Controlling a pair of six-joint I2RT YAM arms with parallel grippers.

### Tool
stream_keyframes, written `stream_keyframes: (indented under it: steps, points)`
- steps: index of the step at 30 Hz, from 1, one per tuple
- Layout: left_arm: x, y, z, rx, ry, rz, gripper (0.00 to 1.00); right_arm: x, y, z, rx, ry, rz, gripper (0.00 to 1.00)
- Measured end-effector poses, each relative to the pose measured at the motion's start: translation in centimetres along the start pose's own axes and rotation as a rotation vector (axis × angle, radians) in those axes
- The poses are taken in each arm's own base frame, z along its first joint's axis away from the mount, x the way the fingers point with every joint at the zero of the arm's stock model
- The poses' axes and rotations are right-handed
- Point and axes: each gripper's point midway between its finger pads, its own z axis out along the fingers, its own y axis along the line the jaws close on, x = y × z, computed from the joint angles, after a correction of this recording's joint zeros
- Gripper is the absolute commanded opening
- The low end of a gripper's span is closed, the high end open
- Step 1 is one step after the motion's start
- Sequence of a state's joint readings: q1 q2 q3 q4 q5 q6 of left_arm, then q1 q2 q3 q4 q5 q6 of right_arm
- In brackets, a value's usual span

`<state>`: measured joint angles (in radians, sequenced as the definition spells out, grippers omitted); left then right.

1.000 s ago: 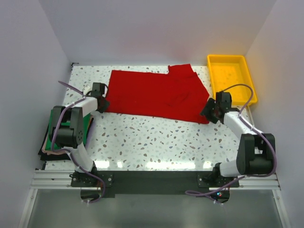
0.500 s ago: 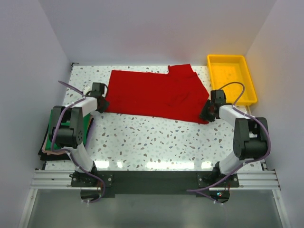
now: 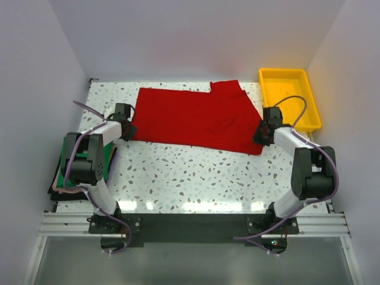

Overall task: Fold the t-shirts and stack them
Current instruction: Fold the tshirt

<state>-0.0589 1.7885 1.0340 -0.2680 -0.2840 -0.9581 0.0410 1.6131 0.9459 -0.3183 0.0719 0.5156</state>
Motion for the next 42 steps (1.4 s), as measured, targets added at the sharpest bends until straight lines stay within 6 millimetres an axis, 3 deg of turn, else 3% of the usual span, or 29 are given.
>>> stream_keyframes:
  steps: [2, 4, 5, 7, 11, 19, 26, 34, 42]
  points:
    - [0.0, 0.0, 0.0, 0.0, 0.0, 0.0, 0.28, -0.3, 0.0, -0.1, 0.007, -0.009, 0.0, 0.12]
    - [0.0, 0.0, 0.0, 0.0, 0.0, 0.0, 0.28, -0.6, 0.0, -0.2, 0.011, -0.013, -0.002, 0.41]
    - [0.0, 0.0, 0.0, 0.0, 0.0, 0.0, 0.28, -0.6, 0.0, -0.2, 0.012, -0.014, -0.001, 0.47]
    - [0.0, 0.0, 0.0, 0.0, 0.0, 0.0, 0.28, -0.7, -0.1, -0.2, 0.014, -0.016, -0.011, 0.49]
    - [0.0, 0.0, 0.0, 0.001, 0.001, 0.0, 0.28, -0.6, -0.1, -0.1, 0.015, -0.013, -0.013, 0.48]
    - [0.0, 0.0, 0.0, 0.003, 0.004, -0.003, 0.28, 0.6, -0.5, 1.4, 0.032, 0.033, -0.015, 0.31]
    - [0.0, 0.0, 0.0, 0.004, 0.007, -0.005, 0.28, 0.7, -0.5, 1.7, 0.032, 0.043, -0.009, 0.05]
    - [0.0, 0.0, 0.0, 0.004, 0.007, -0.004, 0.28, -0.3, -0.3, 1.2, 0.044, 0.029, -0.012, 0.01]
    - [0.0, 0.0, 0.0, 0.004, 0.007, -0.004, 0.28, -1.2, -0.3, 0.5, 0.057, -0.003, -0.01, 0.06]
